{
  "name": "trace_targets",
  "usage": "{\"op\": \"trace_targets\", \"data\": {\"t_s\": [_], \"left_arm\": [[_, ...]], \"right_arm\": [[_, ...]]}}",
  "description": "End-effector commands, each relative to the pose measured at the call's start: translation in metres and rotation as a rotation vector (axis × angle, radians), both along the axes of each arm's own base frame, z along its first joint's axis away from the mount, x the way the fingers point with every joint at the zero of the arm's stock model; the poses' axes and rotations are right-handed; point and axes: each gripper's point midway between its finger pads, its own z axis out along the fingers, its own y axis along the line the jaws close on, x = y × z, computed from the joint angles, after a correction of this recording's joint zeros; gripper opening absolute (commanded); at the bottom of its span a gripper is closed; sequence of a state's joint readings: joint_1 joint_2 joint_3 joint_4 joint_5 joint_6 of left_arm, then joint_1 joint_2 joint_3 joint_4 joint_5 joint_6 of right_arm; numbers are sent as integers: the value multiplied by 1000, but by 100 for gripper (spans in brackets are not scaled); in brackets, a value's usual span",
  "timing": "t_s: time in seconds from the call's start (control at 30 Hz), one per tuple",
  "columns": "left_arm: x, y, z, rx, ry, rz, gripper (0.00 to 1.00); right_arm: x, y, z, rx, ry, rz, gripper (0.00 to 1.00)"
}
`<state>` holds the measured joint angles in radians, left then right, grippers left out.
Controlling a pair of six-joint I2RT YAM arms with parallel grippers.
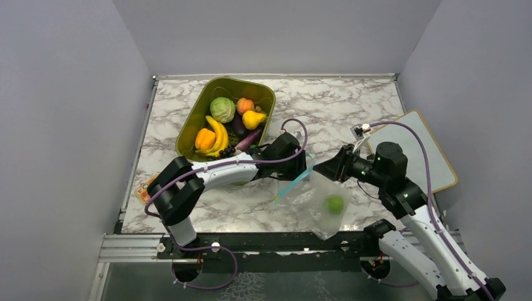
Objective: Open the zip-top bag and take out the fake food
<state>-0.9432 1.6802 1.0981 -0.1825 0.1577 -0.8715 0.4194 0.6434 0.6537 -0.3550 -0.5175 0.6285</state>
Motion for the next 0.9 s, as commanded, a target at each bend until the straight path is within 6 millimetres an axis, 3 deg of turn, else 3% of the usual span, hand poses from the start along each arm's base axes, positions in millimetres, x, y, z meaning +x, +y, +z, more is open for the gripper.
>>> {"op": "trace_targets", "data": {"t_s": [0.0,0.07,0.17,0.3,0.4,0.53,0.63,0.73,0.87], "left_arm": [[3,-14,-1,-43,17,9,52],[3,-13,-3,-30,11,6,53],[3,-12,-6,-21,15,5,54],[-2,-9,-11,-14,35,-5,54],[-8,-5,-15,-4,47,-23,55],[-13,4,-24,25,48,-33,56],[-15,7,-25,38,47,-45,57],[-15,6,-24,35,49,-49,57],[-14,2,-19,23,42,-53,57]], "right_arm": [[2,-10,26,-42,-111,-32,33],[6,-18,24,-79,-114,-74,41],[21,-41,13,-149,-50,-243,42],[31,-95,-35,-304,183,-589,38],[16,-107,-63,-392,339,-640,38],[-17,-109,-84,-417,528,-635,38],[-41,-114,-88,-391,603,-658,39],[-67,-134,-86,-385,685,-772,38],[-77,-137,-65,-268,634,-799,41]]}}
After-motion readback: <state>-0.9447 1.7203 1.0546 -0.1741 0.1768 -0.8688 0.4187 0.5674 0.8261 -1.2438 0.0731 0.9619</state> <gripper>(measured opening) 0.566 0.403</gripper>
